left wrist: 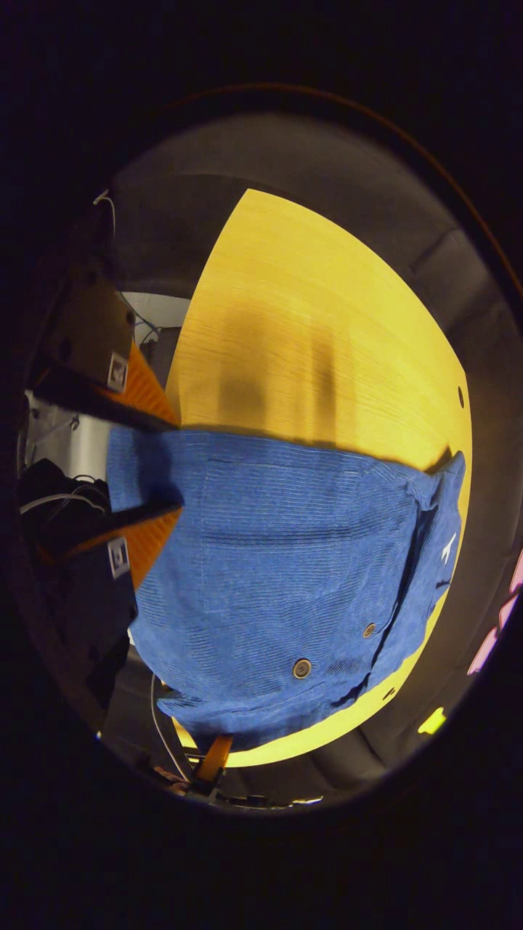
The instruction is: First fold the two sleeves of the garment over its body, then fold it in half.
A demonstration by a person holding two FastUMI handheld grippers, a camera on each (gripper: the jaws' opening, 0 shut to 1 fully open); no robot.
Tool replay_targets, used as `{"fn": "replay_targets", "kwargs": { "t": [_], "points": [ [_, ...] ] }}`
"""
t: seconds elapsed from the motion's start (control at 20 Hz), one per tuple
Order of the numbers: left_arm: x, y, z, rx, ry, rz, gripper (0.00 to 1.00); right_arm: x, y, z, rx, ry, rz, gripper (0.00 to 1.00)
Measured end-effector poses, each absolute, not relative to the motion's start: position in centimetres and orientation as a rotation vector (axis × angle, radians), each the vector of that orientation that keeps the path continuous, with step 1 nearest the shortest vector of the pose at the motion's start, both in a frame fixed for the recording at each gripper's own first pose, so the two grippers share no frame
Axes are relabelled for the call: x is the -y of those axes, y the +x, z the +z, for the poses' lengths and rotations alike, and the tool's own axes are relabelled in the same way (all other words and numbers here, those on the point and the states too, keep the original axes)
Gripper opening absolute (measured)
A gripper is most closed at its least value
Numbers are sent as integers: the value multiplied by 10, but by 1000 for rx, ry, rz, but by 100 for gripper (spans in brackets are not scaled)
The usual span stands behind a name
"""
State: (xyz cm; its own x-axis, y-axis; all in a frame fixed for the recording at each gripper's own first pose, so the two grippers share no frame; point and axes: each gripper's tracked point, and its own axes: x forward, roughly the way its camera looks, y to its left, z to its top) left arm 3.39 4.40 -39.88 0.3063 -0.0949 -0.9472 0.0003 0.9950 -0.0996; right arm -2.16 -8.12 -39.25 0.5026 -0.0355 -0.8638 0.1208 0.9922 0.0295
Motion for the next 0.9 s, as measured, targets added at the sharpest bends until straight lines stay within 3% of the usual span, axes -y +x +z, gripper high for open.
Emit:
{"fn": "replay_targets", "kwargs": {
  "t": [0.15, 0.55, 0.9],
  "points": [
    [-37, 33, -393, -1278, -165, -92, 1, 78, -21, -393, -1053, 71, -85, 5],
    [-36, 44, -353, -1224, -166, -147, 0, 59, -14, -363, -1017, 92, -29, 5],
    [-22, 87, -257, -1014, -158, -228, 0, 14, 38, -248, -774, 11, 97, 5]
  ]
}}
